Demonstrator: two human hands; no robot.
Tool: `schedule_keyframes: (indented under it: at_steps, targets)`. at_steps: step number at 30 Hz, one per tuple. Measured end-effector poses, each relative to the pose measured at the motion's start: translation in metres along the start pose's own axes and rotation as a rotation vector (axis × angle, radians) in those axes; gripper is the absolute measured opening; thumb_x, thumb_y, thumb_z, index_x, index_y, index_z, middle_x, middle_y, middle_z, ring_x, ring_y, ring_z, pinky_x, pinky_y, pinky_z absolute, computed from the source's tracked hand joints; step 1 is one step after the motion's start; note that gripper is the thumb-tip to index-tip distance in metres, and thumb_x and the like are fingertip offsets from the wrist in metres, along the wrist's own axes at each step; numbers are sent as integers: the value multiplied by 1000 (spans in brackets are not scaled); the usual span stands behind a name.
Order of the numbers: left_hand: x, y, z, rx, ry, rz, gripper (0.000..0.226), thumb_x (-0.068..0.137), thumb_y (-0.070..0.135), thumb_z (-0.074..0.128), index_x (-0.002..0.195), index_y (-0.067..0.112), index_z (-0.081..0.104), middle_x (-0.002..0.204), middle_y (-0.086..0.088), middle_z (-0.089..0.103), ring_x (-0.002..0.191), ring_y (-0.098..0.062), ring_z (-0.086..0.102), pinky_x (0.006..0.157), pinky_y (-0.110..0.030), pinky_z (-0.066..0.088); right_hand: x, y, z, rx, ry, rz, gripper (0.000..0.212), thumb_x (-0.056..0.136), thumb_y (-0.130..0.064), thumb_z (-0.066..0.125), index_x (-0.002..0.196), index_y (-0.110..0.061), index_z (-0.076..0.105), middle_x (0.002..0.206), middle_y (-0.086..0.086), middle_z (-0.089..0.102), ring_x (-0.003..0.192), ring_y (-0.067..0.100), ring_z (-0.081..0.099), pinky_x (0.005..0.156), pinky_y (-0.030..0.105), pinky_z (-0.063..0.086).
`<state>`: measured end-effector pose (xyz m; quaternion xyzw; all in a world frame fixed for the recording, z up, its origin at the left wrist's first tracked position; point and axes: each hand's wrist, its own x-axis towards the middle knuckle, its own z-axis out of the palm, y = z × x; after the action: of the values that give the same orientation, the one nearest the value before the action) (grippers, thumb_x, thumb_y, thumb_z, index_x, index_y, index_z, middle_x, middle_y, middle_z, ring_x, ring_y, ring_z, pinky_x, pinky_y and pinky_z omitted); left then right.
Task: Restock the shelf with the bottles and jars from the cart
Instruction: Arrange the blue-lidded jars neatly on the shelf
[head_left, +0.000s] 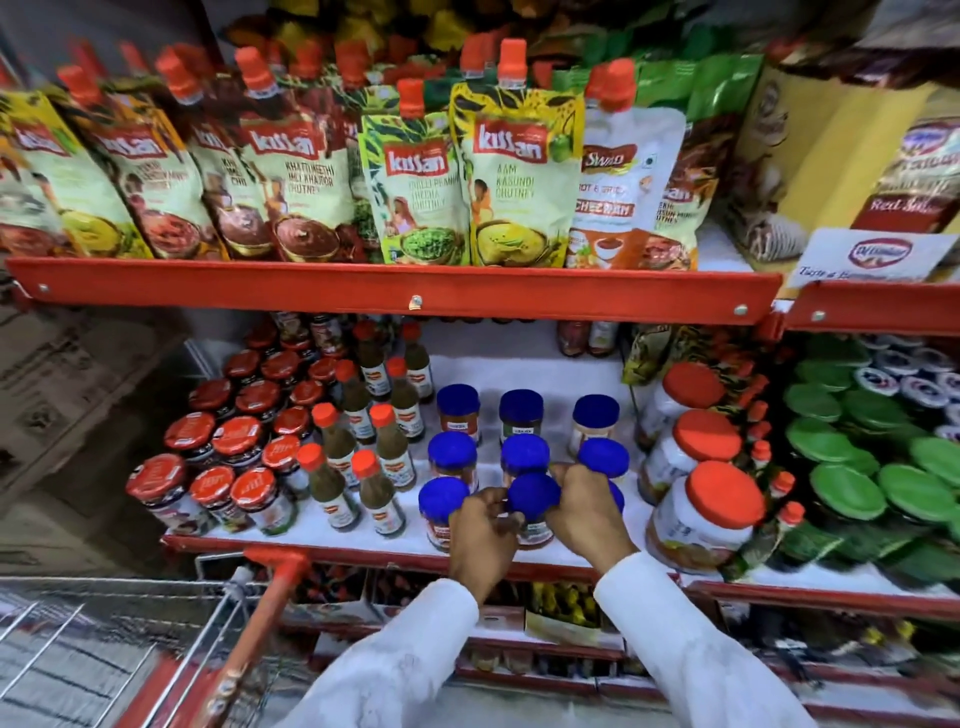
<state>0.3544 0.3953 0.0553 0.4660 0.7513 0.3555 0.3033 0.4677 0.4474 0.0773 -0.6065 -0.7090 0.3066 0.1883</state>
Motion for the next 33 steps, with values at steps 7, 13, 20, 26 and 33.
schedule_keyframes:
  at_steps: [7,13,20,26,33]
  targets:
    - [-3,-6,0,-74,7,9,30,88,-2,60,113,9,69,105,-4,76,95,-14,68,80,-23,49,-26,8,4,478,23,102,37,79,13,59,100,-15,68,91,3,68,84,16,60,85,34,53]
    - [-5,-5,1,-123,4,-9,31,88,-3,61,117,7,68,103,2,71,96,-10,65,84,-21,46,-32,15,9,740,80,234,52,82,19,56,131,4,51,127,13,60,111,22,58,106,39,45]
    - [-5,-6,-4,-85,40,6,31,90,-2,58,118,5,67,96,7,65,94,-9,61,83,-21,43,-36,15,10,732,73,160,45,83,16,55,122,-8,60,122,14,64,108,17,57,97,25,48]
    - [-8,-4,-11,-61,125,41,42,89,12,65,130,12,60,115,-2,71,97,-9,62,85,-23,47,-51,38,2,698,155,158,44,83,14,56,121,-7,62,116,9,67,112,25,63,100,37,50]
    - [-10,36,23,-45,-6,249,43,90,5,56,131,16,58,120,-5,68,105,-12,65,93,-23,51,-71,61,-8,610,390,221,51,85,4,59,133,-14,54,121,9,66,105,13,66,93,34,52]
